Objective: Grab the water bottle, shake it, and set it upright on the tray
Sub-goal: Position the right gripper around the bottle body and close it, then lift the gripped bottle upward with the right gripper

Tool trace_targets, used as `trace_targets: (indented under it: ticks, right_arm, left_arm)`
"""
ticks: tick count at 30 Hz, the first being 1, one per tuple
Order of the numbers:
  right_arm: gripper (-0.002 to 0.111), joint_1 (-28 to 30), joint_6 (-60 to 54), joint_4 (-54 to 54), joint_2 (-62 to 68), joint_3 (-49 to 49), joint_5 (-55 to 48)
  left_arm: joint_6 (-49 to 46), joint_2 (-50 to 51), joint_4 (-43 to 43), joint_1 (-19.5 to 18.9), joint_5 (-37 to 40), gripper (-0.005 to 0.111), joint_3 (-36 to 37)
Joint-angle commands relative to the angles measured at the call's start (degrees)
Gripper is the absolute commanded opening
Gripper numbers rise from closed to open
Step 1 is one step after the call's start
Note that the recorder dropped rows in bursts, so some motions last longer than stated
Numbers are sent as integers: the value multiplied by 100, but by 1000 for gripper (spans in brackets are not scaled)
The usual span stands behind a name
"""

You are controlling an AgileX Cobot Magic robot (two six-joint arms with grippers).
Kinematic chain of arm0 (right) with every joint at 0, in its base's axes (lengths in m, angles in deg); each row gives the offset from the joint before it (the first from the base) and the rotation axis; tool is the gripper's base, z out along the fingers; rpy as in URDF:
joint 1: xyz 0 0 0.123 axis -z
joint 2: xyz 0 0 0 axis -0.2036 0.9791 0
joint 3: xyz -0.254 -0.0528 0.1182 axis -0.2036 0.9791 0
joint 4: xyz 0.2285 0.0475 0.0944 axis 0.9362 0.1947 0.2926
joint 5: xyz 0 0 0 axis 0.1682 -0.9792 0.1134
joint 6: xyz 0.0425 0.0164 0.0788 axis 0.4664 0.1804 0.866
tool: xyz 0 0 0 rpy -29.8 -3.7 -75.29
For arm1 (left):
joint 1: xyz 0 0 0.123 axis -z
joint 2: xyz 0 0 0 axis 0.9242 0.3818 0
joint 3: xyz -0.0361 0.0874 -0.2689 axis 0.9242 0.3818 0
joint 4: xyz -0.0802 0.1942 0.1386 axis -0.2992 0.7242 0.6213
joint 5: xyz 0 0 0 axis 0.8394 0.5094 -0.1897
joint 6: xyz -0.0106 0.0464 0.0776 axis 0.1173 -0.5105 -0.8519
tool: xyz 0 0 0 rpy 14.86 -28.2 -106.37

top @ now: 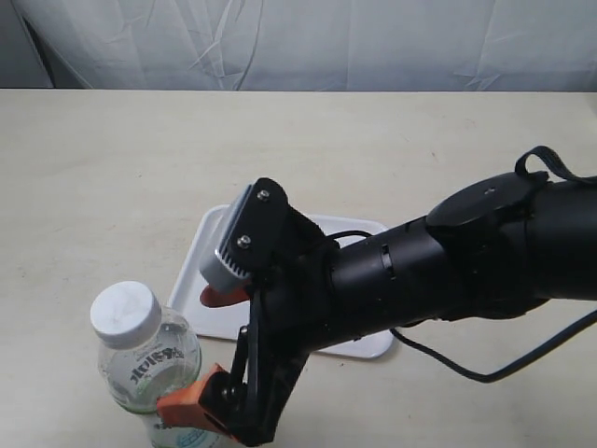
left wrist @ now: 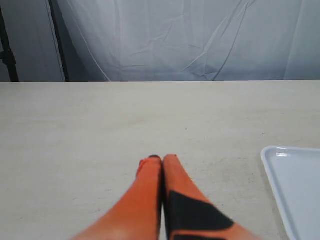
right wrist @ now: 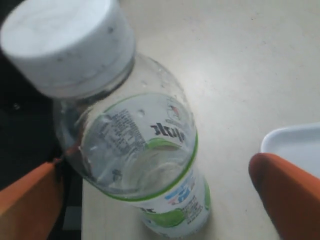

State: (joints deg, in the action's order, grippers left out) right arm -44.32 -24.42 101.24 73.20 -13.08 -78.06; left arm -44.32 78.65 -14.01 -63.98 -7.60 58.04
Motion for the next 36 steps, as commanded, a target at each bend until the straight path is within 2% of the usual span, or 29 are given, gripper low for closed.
trace_targets:
  ticks: [1,8,10,14,27,36]
  right_arm:
    - [105,25,-547,23,0,-30,-429]
    - [105,-19,-868,420,0,-30,-472]
    - [105,-192,-1240,551,0,-30,-369]
    - [105,-458,-1250,551,206,-84,-13]
    - [105,-468,-1227,551,1054,-647,-344]
    - [104,-468,-1227,551,1302,-662,-365]
  left_arm:
    - [1,-24,0,-3,-6,0,14]
    - [1,-24,0,-3,-6,0,14]
    - [1,-24,0,-3,-6,0,14]
    - [1,-24,0,-3,-6,0,14]
    - [1,-24,0,-3,-6,0,14]
    - [1,-24,0,-3,-6,0,14]
